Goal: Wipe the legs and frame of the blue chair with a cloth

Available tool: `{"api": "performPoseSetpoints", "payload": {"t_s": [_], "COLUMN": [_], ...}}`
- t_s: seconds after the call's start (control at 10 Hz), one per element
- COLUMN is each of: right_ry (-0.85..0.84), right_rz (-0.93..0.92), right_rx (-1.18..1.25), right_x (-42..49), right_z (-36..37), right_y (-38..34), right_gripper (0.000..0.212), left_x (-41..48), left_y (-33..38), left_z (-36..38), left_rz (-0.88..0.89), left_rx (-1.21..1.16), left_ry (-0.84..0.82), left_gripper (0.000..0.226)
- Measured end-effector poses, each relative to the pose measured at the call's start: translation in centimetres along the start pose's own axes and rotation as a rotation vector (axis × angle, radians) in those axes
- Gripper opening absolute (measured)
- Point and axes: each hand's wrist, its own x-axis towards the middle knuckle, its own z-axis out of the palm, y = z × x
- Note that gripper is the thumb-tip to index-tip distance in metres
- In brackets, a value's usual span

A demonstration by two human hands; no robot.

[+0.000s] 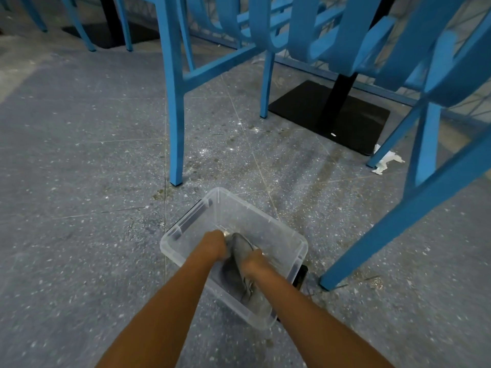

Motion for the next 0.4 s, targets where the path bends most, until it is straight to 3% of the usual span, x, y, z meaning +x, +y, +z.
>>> {"api": "performPoseSetpoints", "payload": {"t_s": [0.2, 0.4], "right_ry": [-0.028, -0.002], "right_rz": [-0.102, -0.253], "right_rx": [-0.148, -0.151], "right_x": [-1.0, -3.4], "right_z": [0.0, -1.9], "right_y": [-0.1, -0.3], "right_gripper": [0.047, 0.048], "left_x": [-0.7, -3.7], "left_y": [0.6, 1.1], "left_z": [0.5, -0.2], "left_rz": [0.021, 0.080], "left_rx": [-0.056, -0.117], "left_ry": [-0.036, 0.095], "left_gripper": [0.047, 0.057]}}
